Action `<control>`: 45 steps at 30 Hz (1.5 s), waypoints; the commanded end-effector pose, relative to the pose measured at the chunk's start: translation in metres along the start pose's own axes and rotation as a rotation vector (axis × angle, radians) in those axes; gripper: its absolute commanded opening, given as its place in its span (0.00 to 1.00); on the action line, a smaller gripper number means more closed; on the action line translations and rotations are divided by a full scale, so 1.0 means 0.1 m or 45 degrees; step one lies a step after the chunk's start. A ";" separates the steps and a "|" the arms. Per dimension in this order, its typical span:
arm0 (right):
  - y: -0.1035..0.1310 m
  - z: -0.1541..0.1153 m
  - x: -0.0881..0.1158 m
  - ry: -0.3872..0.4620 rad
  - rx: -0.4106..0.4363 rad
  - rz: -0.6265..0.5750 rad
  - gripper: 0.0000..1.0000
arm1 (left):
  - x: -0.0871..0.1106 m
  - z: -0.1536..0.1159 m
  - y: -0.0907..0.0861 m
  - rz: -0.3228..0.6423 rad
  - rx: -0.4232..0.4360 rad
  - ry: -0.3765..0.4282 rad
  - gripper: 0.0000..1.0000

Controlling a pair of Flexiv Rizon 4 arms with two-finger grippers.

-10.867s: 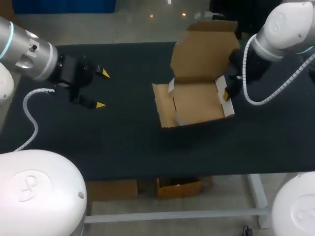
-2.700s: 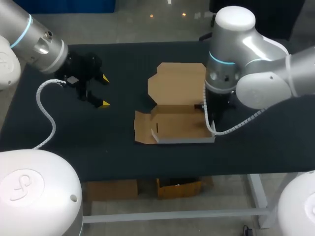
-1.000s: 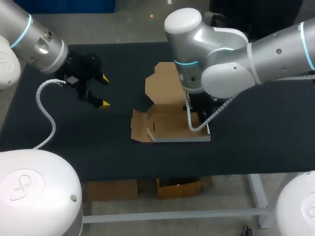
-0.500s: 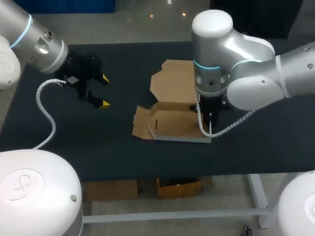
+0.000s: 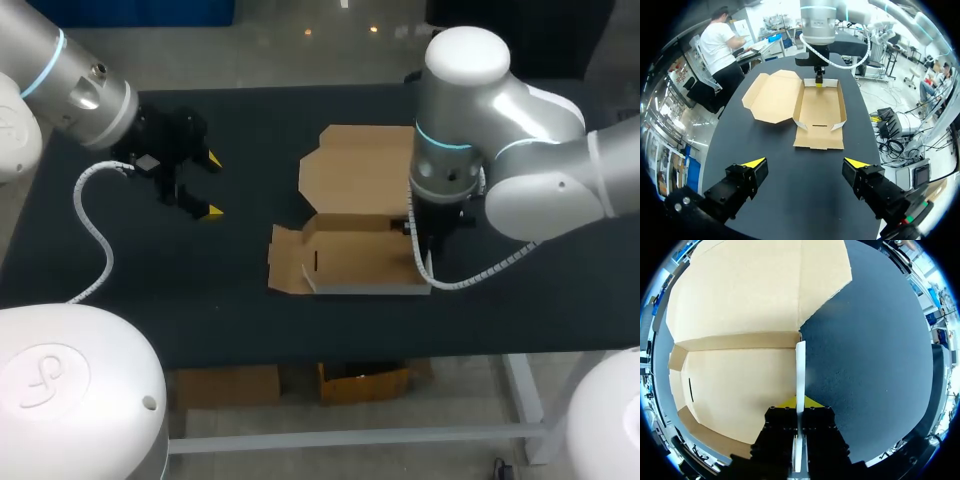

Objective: Assemble the packaging by folding the flat box into shape, placing the metal phone stand inside, and closing the box properly

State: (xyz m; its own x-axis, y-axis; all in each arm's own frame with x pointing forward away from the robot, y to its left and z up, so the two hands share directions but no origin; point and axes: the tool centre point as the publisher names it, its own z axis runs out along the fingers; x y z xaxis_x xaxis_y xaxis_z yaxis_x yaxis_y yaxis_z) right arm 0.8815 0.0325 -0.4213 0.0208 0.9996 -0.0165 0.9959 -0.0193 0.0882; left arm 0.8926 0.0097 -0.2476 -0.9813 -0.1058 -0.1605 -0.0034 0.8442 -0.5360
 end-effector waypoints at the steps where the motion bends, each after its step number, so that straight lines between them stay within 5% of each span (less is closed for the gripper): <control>1: 0.06 -0.04 0.01 -0.011 0.048 -0.008 0.00 | 0.00 0.00 -0.01 -0.001 -0.007 0.002 1.00; 45: 0.00 -0.01 0.02 0.013 0.092 -0.020 0.00 | 0.00 0.00 -0.01 -0.001 -0.007 0.002 1.00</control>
State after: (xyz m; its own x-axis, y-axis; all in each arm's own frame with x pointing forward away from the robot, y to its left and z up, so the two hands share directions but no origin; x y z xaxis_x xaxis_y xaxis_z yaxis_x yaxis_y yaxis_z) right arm 0.8815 0.0348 -0.4211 0.0053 1.0000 -0.0072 0.9998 -0.0052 0.0172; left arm 0.8926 0.0096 -0.2476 -0.9813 -0.1058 -0.1606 -0.0034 0.8442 -0.5360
